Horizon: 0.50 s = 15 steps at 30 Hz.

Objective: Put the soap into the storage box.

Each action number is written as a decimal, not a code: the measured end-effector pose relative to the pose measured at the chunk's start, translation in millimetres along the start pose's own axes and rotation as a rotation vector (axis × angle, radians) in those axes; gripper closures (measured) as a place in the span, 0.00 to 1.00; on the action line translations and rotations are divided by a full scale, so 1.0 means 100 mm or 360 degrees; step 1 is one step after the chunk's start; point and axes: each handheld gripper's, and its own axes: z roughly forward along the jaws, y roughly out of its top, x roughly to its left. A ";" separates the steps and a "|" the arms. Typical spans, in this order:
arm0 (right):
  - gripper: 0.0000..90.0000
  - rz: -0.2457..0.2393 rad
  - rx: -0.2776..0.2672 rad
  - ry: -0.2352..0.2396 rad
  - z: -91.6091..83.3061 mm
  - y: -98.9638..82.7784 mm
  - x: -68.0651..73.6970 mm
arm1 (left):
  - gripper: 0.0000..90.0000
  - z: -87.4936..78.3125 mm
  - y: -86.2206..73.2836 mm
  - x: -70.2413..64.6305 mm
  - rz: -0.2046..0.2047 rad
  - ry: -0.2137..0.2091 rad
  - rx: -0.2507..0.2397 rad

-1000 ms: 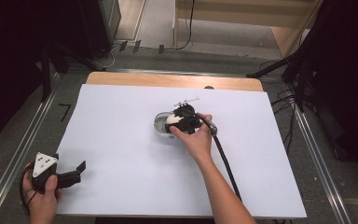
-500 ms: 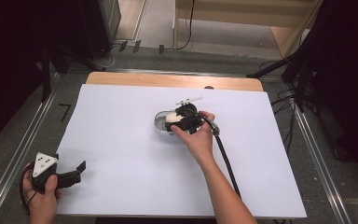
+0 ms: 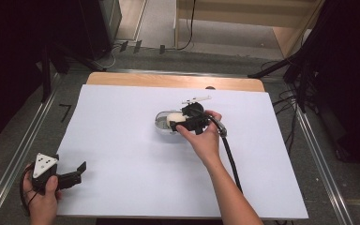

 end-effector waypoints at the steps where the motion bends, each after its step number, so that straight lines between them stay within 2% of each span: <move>1: 0.23 -0.0004 -0.0004 0.0002 -0.01 0.00 -0.01 | 0.00 0.00 0.00 0.00 0.0000 -0.0001 0.0001; 7: 0.22 -0.0007 -0.0013 -0.0001 -0.09 -0.07 -0.05 | 0.00 0.00 0.00 0.00 -0.0001 0.0000 0.0002; 15: 0.21 0.0020 -0.0029 -0.0013 -0.18 -0.22 -0.18 | 0.00 0.00 0.00 0.00 0.0003 0.0006 0.0006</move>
